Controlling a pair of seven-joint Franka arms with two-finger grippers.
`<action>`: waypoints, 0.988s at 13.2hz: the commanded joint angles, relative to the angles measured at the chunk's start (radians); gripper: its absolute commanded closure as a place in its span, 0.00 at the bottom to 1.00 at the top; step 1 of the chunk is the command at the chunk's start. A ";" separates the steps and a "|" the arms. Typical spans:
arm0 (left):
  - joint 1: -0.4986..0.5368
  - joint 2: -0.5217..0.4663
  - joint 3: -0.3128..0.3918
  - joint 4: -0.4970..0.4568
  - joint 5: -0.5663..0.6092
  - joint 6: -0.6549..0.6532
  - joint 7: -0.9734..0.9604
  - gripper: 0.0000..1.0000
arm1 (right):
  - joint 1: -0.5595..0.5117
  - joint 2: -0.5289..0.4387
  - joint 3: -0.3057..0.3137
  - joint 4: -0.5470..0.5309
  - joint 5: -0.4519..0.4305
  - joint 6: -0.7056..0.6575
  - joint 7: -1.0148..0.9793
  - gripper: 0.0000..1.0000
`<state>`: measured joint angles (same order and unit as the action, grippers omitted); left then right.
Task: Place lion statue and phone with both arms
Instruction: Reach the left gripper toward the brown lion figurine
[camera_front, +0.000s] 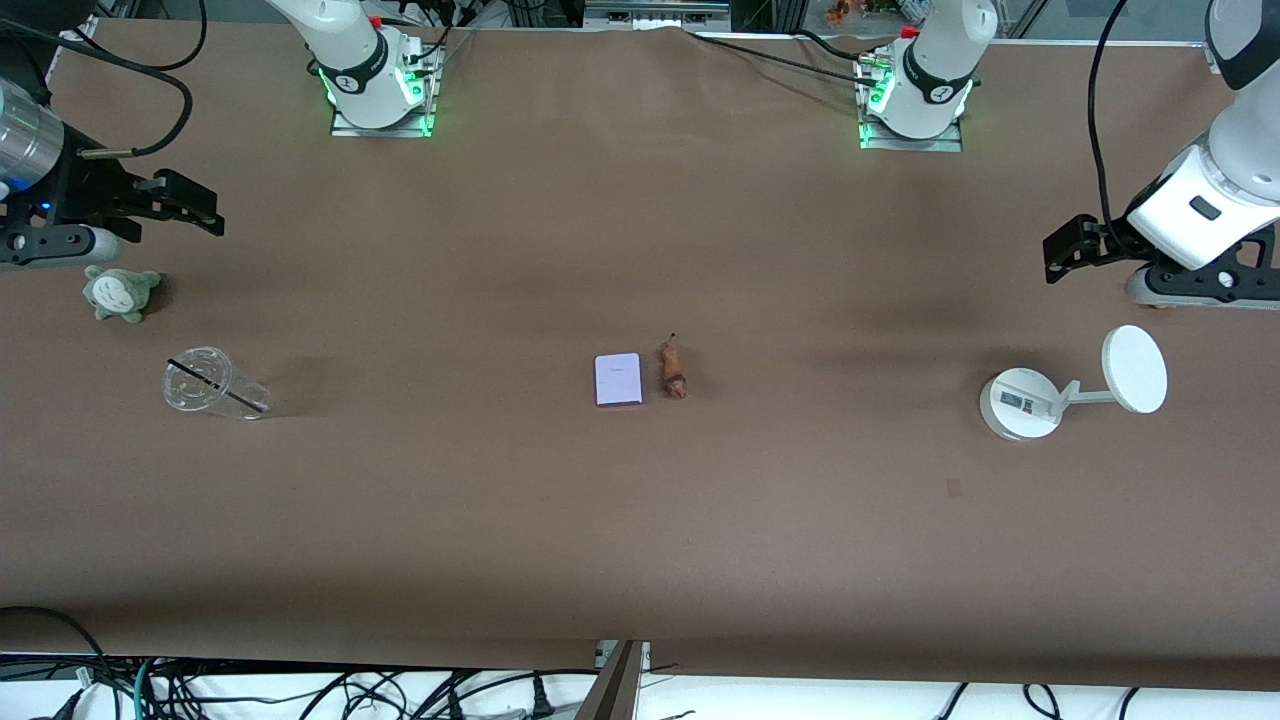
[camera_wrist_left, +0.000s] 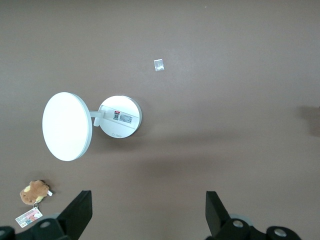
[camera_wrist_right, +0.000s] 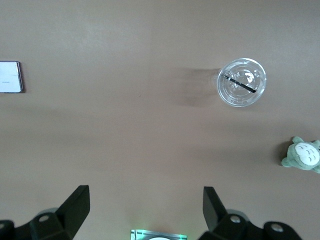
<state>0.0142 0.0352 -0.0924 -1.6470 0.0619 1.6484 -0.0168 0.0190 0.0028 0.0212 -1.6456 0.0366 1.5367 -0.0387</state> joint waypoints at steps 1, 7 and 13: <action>-0.008 0.058 -0.007 0.076 0.010 -0.013 0.006 0.00 | -0.014 -0.011 0.017 -0.005 -0.003 0.013 0.010 0.00; -0.080 0.084 -0.042 0.075 -0.010 -0.013 -0.002 0.00 | -0.013 -0.020 0.017 0.007 0.005 0.003 0.020 0.00; -0.319 0.317 -0.050 0.079 -0.102 0.270 -0.387 0.00 | -0.014 -0.024 0.014 0.007 0.005 -0.052 0.022 0.00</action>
<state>-0.2440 0.2669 -0.1517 -1.6040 -0.0225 1.8421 -0.2928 0.0178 -0.0091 0.0249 -1.6393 0.0370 1.5032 -0.0328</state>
